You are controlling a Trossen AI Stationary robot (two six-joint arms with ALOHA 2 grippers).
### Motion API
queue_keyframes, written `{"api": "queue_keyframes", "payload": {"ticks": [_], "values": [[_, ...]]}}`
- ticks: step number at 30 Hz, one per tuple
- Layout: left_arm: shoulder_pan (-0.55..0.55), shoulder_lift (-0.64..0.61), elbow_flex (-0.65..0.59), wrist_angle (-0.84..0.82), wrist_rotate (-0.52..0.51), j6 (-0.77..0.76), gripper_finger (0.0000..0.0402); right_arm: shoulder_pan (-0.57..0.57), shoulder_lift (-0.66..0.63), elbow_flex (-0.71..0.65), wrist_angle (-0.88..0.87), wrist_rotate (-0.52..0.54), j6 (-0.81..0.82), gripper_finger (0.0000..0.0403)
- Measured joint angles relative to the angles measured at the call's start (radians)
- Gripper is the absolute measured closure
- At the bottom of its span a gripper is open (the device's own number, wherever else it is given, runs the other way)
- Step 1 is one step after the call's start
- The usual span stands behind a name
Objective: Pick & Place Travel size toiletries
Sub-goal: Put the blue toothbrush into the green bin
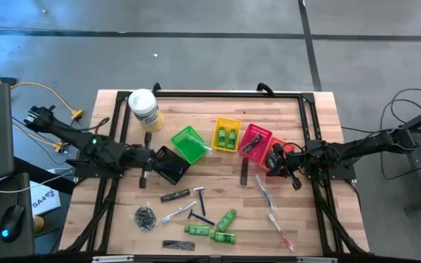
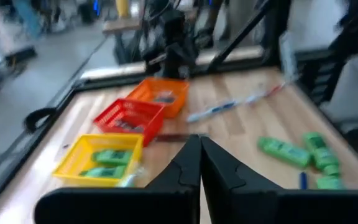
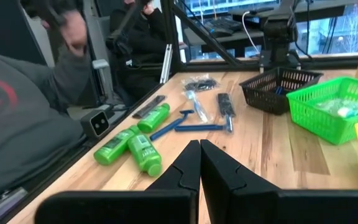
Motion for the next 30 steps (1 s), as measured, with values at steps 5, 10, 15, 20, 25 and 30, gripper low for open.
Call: {"api": "queue_keyframes", "payload": {"ticks": [5, 10, 15, 20, 25, 30], "values": [[0.05, -0.239, -0.294, 0.156, -0.002, -0.03, 0.0401, 0.0, 0.0, 0.0, 0.019, 0.001, 0.0, 0.0401], [0.065, -0.398, -0.424, 0.169, 0.012, -0.058, 0.0401, 0.0, 0.006, 0.0, 0.019, 0.068, -0.007, 0.0401], [0.065, -0.484, -0.497, 0.165, 0.015, -0.071, 0.0401, 0.0, 0.022, 0.0, 0.018, 0.084, -0.024, 0.0401], [0.066, -0.512, -0.543, 0.169, 0.013, -0.082, 0.0401, 0.0, 0.044, 0.0, 0.018, 0.079, -0.005, 0.0401], [0.066, -0.511, -0.582, 0.217, 0.009, -0.067, 0.0401, 0.0, 0.073, 0.0, 0.018, 0.079, 0.0, 0.0401], [0.066, -0.511, -0.583, 0.207, 0.009, -0.056, 0.0401, 0.0, 0.099, 0.0, 0.018, 0.079, 0.0, 0.0401]]}}
